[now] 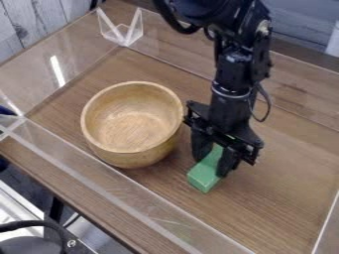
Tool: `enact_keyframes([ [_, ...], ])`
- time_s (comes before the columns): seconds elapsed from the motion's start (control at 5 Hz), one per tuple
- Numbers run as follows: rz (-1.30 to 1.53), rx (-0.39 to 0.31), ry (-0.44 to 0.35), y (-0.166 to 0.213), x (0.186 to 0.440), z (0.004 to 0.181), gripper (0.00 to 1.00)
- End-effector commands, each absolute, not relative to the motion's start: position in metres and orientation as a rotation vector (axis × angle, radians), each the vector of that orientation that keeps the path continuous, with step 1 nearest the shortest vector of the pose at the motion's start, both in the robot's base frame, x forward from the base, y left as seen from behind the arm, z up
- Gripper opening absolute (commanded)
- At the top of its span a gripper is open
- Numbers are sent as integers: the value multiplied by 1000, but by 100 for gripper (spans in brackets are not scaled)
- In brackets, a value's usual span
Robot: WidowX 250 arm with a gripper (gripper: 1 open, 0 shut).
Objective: Put the green block in the brown bowl
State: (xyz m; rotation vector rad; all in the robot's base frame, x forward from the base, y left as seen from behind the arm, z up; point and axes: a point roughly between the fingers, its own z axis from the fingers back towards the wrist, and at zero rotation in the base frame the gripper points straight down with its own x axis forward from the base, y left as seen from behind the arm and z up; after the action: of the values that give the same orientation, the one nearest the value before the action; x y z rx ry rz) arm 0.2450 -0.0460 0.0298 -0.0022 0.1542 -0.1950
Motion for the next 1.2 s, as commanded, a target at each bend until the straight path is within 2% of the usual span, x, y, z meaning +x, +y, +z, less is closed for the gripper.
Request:
enact_keyframes([
  [0.0,-196,-18,79,-48,261,50,0],
  [0.4,-201,-42,54,-48,266,62,0],
  [1.0,-207,-70,40,-46,268,70,0],
])
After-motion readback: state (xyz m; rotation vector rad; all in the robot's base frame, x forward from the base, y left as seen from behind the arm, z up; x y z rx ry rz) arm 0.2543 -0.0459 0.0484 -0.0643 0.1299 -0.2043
